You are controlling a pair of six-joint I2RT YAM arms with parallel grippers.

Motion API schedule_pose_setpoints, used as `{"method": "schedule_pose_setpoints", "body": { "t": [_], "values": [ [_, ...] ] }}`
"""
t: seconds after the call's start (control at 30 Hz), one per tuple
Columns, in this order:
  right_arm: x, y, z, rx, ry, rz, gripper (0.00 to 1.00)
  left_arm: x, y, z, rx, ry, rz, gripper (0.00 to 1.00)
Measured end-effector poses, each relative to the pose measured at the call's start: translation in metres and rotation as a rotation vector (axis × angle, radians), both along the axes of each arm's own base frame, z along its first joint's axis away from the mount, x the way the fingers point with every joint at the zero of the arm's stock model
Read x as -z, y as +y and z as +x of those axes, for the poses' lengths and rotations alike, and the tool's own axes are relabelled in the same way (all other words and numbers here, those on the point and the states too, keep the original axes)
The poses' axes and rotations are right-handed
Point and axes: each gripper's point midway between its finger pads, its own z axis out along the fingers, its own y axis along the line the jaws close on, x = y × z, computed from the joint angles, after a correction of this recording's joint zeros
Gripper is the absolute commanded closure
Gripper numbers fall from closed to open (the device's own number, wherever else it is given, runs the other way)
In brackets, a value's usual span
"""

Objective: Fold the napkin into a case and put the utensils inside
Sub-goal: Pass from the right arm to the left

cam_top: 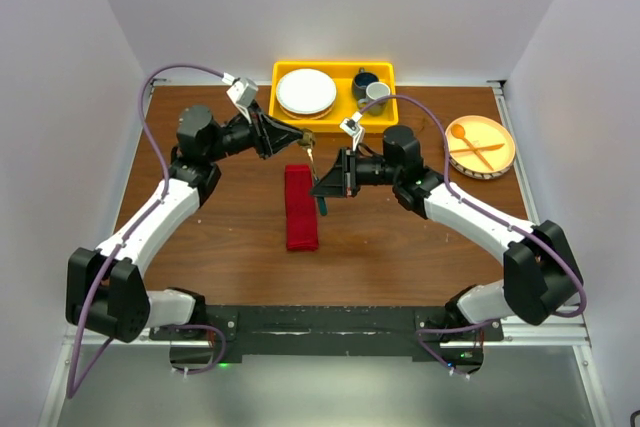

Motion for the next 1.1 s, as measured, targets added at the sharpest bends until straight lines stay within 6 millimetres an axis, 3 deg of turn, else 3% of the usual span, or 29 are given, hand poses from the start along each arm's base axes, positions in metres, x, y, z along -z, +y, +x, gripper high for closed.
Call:
{"method": "schedule_pose_setpoints", "body": {
  "t": [0.17, 0.27, 0.37, 0.47, 0.5, 0.63, 0.7, 0.8, 0.93, 1.1],
  "values": [
    [0.004, 0.0, 0.001, 0.011, 0.008, -0.016, 1.0, 0.004, -0.001, 0.0, 0.014, -0.002, 0.026, 0.98],
    [0.007, -0.001, 0.001, 0.017, 0.008, -0.028, 1.0, 0.006, -0.003, -0.001, 0.037, -0.005, 0.048, 1.0],
    [0.01, -0.001, 0.002, 0.021, 0.003, -0.04, 0.71, 0.007, -0.004, -0.001, 0.066, -0.01, 0.074, 1.0],
    [0.013, -0.001, 0.004, 0.024, -0.003, -0.057, 0.7, 0.012, -0.005, 0.004, 0.099, 0.021, 0.081, 1.0],
    [0.013, -0.001, 0.005, 0.023, -0.007, -0.062, 0.58, 0.015, -0.004, 0.006, 0.106, 0.039, 0.078, 1.0],
    [0.013, 0.001, 0.012, 0.032, -0.036, -0.094, 0.32, 0.034, 0.012, 0.022, 0.081, 0.139, 0.063, 1.0],
    [0.014, -0.001, 0.017, 0.038, -0.062, -0.127, 0.27, 0.042, 0.021, 0.032, 0.054, 0.168, 0.061, 1.0],
    [0.017, -0.008, 0.028, 0.05, -0.169, -0.186, 0.27, 0.054, 0.034, 0.047, 0.021, 0.198, 0.063, 1.0],
    [0.034, -0.023, 0.035, -0.007, -0.373, -0.284, 0.36, 0.083, 0.051, 0.072, -0.015, 0.262, 0.067, 1.0],
    [0.059, -0.035, 0.026, -0.155, -0.612, -0.367, 0.49, 0.141, 0.063, 0.093, -0.03, 0.384, 0.08, 1.0]
  ]
}}
